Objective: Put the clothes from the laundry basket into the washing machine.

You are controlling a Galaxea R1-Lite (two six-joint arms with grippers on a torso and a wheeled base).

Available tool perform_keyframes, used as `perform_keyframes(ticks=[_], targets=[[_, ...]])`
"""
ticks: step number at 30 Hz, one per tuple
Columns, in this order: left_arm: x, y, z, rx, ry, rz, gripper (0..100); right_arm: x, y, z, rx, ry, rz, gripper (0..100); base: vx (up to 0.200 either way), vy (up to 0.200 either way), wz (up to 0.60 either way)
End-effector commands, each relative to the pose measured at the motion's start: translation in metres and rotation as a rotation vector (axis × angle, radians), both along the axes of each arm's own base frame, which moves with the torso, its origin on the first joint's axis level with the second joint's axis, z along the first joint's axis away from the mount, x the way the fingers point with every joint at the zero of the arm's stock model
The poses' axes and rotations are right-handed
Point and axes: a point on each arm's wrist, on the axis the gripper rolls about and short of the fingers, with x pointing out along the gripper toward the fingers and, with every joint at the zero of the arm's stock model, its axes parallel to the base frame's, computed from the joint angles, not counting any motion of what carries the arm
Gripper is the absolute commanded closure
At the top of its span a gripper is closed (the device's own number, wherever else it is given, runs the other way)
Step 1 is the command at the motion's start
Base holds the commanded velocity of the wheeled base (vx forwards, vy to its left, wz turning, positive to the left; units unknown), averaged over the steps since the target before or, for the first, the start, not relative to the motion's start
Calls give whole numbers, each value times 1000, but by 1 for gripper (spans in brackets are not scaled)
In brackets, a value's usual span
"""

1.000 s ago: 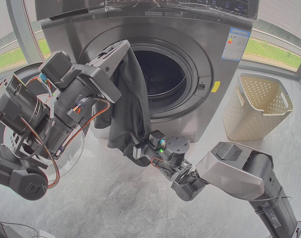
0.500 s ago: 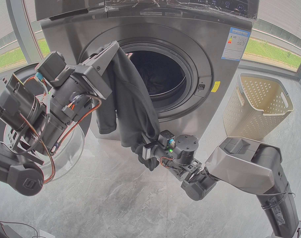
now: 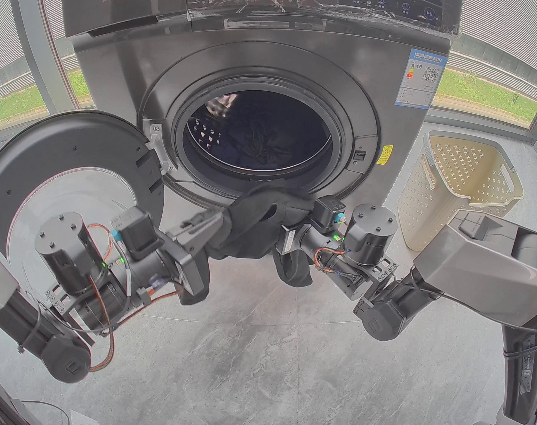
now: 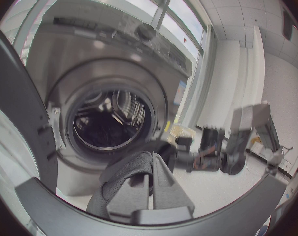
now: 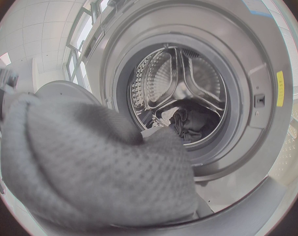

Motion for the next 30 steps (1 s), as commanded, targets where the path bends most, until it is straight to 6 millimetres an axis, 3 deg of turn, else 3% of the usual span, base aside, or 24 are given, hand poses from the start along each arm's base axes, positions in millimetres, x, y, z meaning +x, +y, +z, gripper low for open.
perform_keyframes(ticks=[1,10,18,19,30], targets=[[3,2,-48,103,140,-24,100,-3,-3,20,30,-37,-3,100,0,0,0],[18,-6,-82,146,211,-22,100,-8,-1,38,60,-74,8,100,0,0,0],[27,-4,-76,123,181,-3,100,-9,-1,39,60,-74,9,100,0,0,0],[26,-4,-77,123,191,-3,0,-9,-1,40,62,-76,9,100,0,0,0],[1,1,-111,252,313,-55,0,-5,-1,45,75,-92,3,100,0,0,0]])
